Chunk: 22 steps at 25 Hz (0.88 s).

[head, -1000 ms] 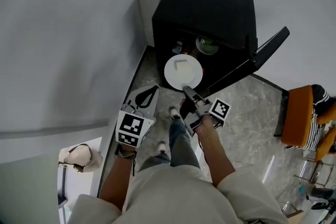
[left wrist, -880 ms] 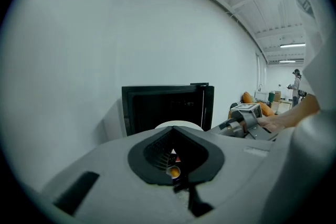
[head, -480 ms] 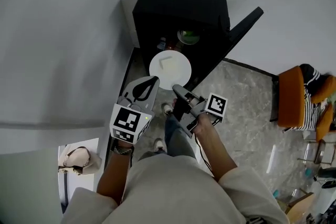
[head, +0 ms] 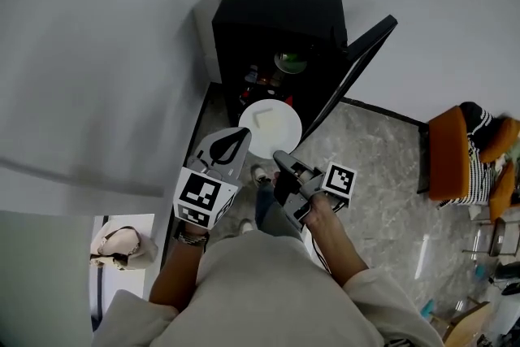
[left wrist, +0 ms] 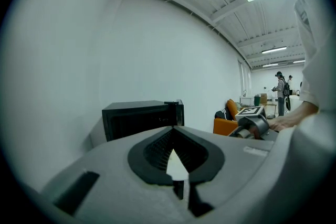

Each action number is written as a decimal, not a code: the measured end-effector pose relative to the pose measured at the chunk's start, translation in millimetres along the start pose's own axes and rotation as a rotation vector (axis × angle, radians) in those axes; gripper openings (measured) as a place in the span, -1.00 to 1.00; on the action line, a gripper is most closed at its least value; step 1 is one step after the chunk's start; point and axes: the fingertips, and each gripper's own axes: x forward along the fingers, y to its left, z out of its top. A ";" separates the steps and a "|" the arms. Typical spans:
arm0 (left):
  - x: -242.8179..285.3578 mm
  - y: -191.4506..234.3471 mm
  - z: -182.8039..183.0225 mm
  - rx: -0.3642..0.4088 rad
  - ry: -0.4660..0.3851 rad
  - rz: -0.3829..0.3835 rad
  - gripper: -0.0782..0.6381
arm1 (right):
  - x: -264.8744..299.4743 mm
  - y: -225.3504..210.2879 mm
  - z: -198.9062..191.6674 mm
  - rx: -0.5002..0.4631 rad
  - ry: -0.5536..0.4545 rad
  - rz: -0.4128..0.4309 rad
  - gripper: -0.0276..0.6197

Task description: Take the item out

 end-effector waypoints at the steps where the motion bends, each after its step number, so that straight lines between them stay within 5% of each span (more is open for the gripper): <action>1: -1.9 -0.9 0.9 0.004 0.000 0.001 -0.77 | -2.0 0.4 -2.0 -0.004 0.000 -0.001 -0.87; 22: -14.3 -16.5 6.8 0.060 -0.007 0.012 -0.77 | -13.4 16.4 -29.0 -0.021 0.003 0.018 -0.87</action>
